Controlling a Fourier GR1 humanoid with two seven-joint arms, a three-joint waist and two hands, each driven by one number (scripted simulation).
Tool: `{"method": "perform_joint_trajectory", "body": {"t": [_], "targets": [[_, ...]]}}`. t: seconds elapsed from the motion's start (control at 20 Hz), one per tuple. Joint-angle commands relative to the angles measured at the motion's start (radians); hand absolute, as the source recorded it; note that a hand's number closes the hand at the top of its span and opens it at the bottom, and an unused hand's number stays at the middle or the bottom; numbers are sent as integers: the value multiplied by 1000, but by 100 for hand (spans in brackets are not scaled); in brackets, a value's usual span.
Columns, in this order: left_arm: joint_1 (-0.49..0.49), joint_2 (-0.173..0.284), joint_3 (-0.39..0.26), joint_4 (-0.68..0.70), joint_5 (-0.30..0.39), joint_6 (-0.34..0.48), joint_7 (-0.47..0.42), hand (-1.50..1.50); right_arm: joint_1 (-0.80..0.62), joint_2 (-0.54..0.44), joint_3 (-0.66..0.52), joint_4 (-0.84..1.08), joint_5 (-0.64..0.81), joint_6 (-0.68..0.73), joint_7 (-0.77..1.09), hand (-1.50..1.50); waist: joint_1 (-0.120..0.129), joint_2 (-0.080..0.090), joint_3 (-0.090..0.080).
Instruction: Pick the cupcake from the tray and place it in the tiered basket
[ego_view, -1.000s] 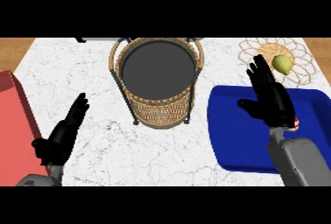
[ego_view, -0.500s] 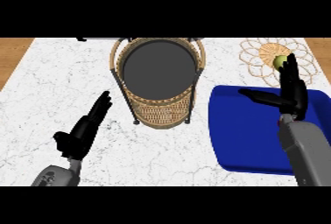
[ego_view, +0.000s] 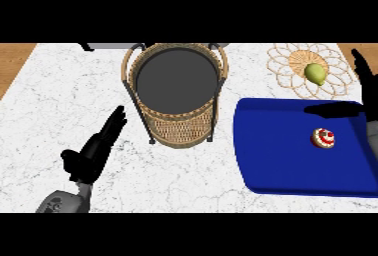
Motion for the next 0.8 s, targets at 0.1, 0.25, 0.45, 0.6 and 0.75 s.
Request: {"method": "perform_joint_trajectory", "body": {"t": [0.1,0.25,0.45,0.6,0.75], "targets": [[1,-11,-10,8,-8,2,7,0,-45,-213,206,-27,168,281,320,-150,9,-2,-6],[-8,-15,-1,-4,-3,12,22,0,-78,-257,268,-130,151,469,454,-150,-2,-9,-2],[-5,2,19,22,6,-23,-3,0,-166,-213,278,-284,68,628,725,-150,1,-1,2],[37,-13,-2,-38,-21,-5,6,0,-89,-207,251,-438,43,633,867,-150,0,0,6],[27,6,37,-58,-6,-35,26,0,-57,-180,214,-523,37,647,966,-150,5,4,6]]}}
